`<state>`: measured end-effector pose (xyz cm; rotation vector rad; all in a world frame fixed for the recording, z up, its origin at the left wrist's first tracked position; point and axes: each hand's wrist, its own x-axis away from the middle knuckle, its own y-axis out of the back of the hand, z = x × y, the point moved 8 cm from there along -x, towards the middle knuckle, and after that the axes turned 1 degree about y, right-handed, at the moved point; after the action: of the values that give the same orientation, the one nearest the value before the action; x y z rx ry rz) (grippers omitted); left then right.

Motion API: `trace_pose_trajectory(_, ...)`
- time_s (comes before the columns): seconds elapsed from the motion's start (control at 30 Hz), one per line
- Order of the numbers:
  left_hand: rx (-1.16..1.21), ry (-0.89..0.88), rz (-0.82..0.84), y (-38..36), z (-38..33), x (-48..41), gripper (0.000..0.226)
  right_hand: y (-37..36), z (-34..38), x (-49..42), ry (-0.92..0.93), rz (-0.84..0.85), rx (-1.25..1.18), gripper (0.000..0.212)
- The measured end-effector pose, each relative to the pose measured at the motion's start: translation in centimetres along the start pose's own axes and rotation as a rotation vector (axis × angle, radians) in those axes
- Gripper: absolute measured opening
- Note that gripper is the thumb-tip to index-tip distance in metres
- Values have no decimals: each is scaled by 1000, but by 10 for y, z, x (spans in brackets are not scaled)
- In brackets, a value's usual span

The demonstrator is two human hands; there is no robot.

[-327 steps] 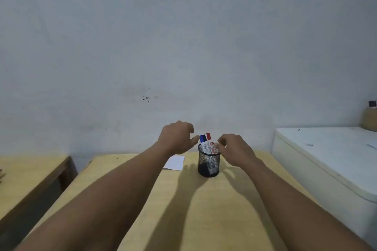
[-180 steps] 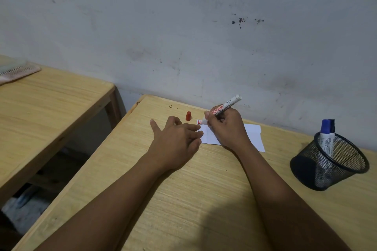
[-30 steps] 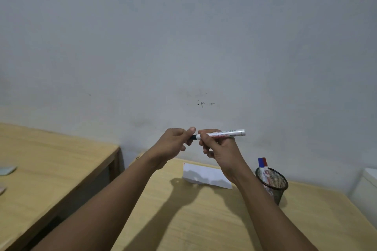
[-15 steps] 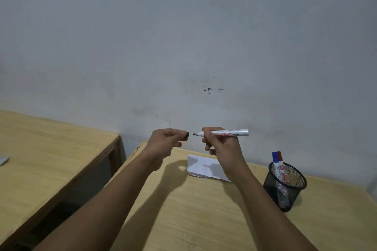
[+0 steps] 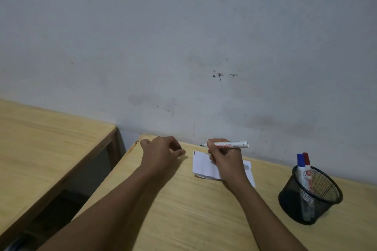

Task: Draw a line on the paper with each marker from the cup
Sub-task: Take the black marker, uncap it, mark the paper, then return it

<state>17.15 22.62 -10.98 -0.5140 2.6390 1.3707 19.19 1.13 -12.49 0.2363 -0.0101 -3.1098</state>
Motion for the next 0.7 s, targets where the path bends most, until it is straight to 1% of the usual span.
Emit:
trace_pose_trajectory(0.23,-30,22,-57,-12,16,-4,23,3,-21,-6,-35,-30,-88,11)
trace_pose_trajectory(0.4,-9,30,-36,-16,20,-2,26,5,-23,-4,-34,-26,-90,14)
trace_pose_trajectory(0.5,-42,26,-36,-14,17,0,33,8,-23,-3,-43,-31,-92,14)
trace_pose_trajectory(0.57,-40,-25,-129,-4,10,9,37,8,-22,0,-34,-24,-65,12)
trace_pose_trajectory(0.63,17,-127,-246,9,-8,28,28,4,-20,3,-22,-1,-29,11)
trace_pose_trajectory(0.67,15,-184,-258,11,-20,39,25,2,-19,4,-14,9,-10,10)
trace_pose_trajectory(0.7,-19,-232,-227,9,-33,50,26,0,-18,4,-6,15,13,9)
